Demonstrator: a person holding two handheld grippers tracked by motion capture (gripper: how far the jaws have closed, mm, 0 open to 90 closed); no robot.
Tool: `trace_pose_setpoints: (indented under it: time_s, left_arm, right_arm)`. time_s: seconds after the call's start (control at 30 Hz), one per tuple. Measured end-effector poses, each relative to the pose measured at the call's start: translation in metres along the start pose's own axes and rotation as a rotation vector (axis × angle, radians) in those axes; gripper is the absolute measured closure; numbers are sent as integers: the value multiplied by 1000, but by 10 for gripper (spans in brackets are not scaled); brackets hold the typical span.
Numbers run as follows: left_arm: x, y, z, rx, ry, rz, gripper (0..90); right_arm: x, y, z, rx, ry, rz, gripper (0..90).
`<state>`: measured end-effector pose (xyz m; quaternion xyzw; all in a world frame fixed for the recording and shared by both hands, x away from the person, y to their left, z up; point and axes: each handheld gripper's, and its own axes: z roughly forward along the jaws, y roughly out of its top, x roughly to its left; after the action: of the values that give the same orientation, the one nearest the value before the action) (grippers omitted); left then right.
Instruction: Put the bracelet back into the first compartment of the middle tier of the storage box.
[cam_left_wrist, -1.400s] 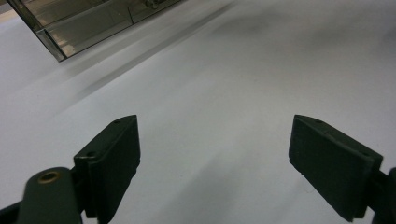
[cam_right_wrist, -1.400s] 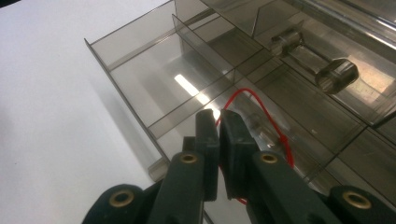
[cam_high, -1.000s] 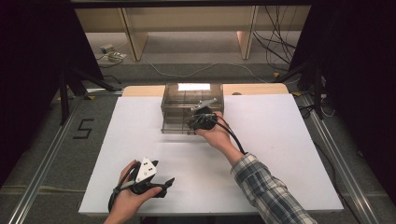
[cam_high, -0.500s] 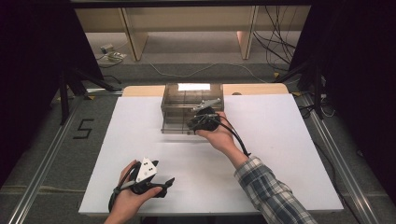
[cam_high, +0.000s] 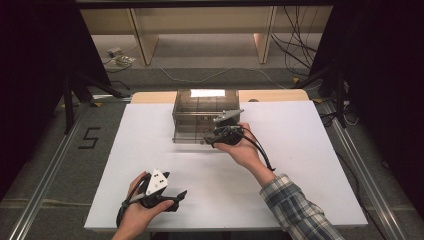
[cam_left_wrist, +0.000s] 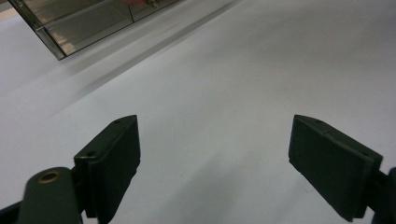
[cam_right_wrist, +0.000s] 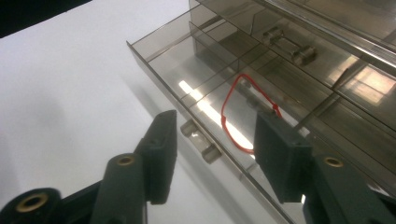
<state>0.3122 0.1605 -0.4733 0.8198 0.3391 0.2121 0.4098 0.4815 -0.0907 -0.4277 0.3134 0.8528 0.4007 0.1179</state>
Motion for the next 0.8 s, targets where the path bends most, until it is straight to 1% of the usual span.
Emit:
trace_pose_setpoints:
  time_s: [0.03,0.07,0.1,0.13,0.17,0.2,0.3,0.33,0.4,0.43,0.5,0.77,0.8]
  left_arm:
    - [0,0,0,1,-1,1,168]
    - [0,0,0,0,0,1,168]
    - [0,0,0,-1,1,0,168]
    - [0,-1,0,-2,2,-1,168]
    - [1,-1,0,-1,3,-2,168]
    - [1,-1,0,-1,3,-3,167]
    - [0,-1,0,-1,3,-1,168]
    - [0,-1,0,0,3,-1,168]
    - [0,-1,0,0,3,-2,168]
    - [0,-1,0,-1,4,-2,168]
    - [0,-1,0,2,4,-2,168]
    - [0,-1,0,4,3,-3,168]
    - [0,-1,0,5,3,-3,167]
  right_arm:
    - [1,-1,-4,-1,-3,0,450]
    - [1,-1,-4,-1,-3,0,450]
    - [1,-2,-5,-1,-5,1,429]
    - [2,-4,-10,-8,-9,5,395]
    - [2,-4,-10,-8,-9,5,395]
    - [2,-5,-12,-5,-11,10,376]
    - [3,-10,-22,-8,-15,6,332]
    - [3,-10,-22,-8,-15,6,332]
    - [2,-14,-27,-17,-20,21,304]
    - [1,-18,-31,-12,-22,28,279]
    - [1,-19,-33,-10,-23,29,271]
    - [-1,-36,-56,-23,-41,20,250]
    - [-2,-41,-61,-27,-45,20,247]
